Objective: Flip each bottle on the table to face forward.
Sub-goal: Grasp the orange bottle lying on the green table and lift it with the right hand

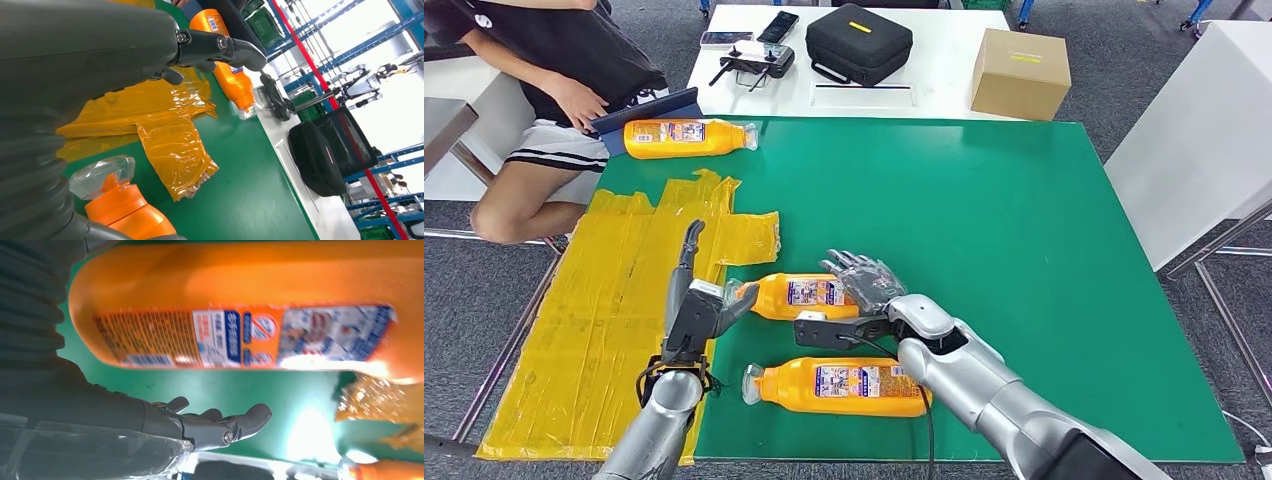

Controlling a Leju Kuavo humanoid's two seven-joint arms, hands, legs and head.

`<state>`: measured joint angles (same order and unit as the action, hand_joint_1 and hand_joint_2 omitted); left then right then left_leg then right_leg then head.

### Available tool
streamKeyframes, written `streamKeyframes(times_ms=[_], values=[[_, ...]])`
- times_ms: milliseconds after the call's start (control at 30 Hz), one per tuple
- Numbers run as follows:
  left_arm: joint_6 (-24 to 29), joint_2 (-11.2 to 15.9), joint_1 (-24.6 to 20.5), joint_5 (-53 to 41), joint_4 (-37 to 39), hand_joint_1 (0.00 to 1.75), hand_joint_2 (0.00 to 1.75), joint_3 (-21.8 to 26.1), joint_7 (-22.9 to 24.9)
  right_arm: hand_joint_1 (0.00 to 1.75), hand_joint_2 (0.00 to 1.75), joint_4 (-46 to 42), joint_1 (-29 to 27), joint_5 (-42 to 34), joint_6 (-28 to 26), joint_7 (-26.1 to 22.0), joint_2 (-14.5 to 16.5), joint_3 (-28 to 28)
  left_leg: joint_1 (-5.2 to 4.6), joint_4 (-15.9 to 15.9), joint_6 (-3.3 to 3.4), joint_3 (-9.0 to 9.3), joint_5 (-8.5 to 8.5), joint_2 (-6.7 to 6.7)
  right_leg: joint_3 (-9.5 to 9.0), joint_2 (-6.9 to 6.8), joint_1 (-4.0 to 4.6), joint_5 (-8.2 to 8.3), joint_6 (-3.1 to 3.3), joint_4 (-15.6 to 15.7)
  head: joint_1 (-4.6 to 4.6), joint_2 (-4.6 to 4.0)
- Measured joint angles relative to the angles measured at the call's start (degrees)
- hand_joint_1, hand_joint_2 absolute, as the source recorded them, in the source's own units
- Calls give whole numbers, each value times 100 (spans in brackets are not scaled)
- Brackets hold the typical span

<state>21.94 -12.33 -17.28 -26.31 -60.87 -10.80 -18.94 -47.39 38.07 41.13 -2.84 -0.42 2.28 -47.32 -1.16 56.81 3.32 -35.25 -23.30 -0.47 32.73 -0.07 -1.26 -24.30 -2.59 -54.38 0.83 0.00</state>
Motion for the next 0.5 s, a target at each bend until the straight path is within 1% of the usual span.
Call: streamKeyframes(times_ms=[267,500], values=[[0,-9,-29,57,76,0,175,-19,-20,0,175,349,0,-2,-84,76,85,-3,0,0,0,1,0,0,0,0,0,0,0,0,1,0],[8,-51,-112,117,157,0,175,-124,-29,0,175,825,-6,15,-441,378,271,214,0,0,0,1,0,2,0,1,0,0,0,0,1,0]])
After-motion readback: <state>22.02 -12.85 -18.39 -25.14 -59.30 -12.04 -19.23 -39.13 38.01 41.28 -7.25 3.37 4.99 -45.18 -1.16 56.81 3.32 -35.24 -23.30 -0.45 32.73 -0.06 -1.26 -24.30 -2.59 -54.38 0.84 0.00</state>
